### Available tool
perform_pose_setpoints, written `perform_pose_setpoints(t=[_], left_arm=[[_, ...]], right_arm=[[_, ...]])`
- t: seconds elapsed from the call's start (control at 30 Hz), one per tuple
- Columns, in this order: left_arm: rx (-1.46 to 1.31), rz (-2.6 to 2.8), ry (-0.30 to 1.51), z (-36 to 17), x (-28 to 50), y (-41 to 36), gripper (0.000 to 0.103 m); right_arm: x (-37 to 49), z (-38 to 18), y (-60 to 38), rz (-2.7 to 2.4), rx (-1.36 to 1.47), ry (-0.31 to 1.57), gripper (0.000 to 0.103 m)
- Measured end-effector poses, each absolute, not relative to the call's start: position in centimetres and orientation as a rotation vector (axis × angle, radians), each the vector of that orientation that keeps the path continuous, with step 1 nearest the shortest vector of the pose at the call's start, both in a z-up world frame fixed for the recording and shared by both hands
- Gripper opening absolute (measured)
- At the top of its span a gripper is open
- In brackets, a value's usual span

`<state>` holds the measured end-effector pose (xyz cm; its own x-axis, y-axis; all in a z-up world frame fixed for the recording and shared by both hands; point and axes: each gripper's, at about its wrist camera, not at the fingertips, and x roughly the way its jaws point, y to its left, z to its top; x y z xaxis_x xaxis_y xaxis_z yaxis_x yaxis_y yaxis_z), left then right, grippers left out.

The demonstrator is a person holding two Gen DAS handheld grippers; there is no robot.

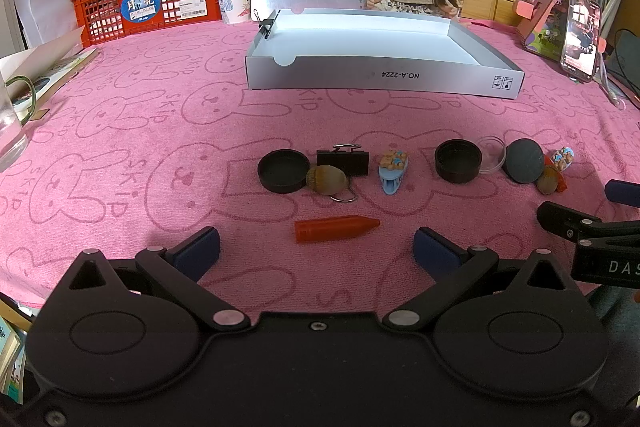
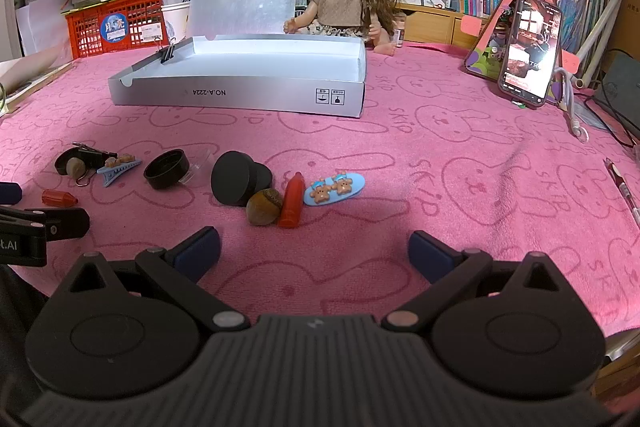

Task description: Organize rigid objects

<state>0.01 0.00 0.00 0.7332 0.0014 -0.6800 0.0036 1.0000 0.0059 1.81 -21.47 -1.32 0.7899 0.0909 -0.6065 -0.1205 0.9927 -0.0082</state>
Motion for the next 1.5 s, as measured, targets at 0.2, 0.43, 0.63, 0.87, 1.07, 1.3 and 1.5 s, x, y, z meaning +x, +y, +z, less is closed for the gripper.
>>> perform_pose_setpoints(t=[0.2, 0.43, 0.63, 0.87, 1.07, 1.3, 1.5], left_arm=[[0.007, -0.001, 0.747, 0.0, 0.0, 0.0, 0.103], [0.01, -0.004, 0.736, -0.1, -0.1, 0.1, 0.103], [0.013, -0.008, 0.734, -0.1, -0.4, 0.1, 0.103], [0.012, -0.008, 0.721, -0.1, -0.5, 0.1, 0.103], [-0.003, 0.0, 0.717, 0.0, -0.7, 0.0, 0.1], [-0.063, -0.025, 0.686, 0.6, -1.3, 0.4, 0.085], [-0.032, -0.035, 0.667, 0.6, -1.6, -0.2, 0.077]], right_arm=[[1.8, -1.3, -21.5, 0.114, -0.047, 0.65, 0.103], [1.8, -1.2, -21.5, 0.111, -0.042, 0.643, 0.103], [1.7, -1.0, -21.8, 0.123, -0.043, 0.637, 0.103], [1.0, -1.0, -21.6, 0.146, -0.025, 0.599, 0.098], [0.5, -0.5, -21.1, 0.173, -0.044, 0.541, 0.089], [0.3, -0.3, -20.0, 0.202, -0.068, 0.505, 0.072], [0.0, -0.4, -19.0, 0.223, -0.117, 0.493, 0.053]])
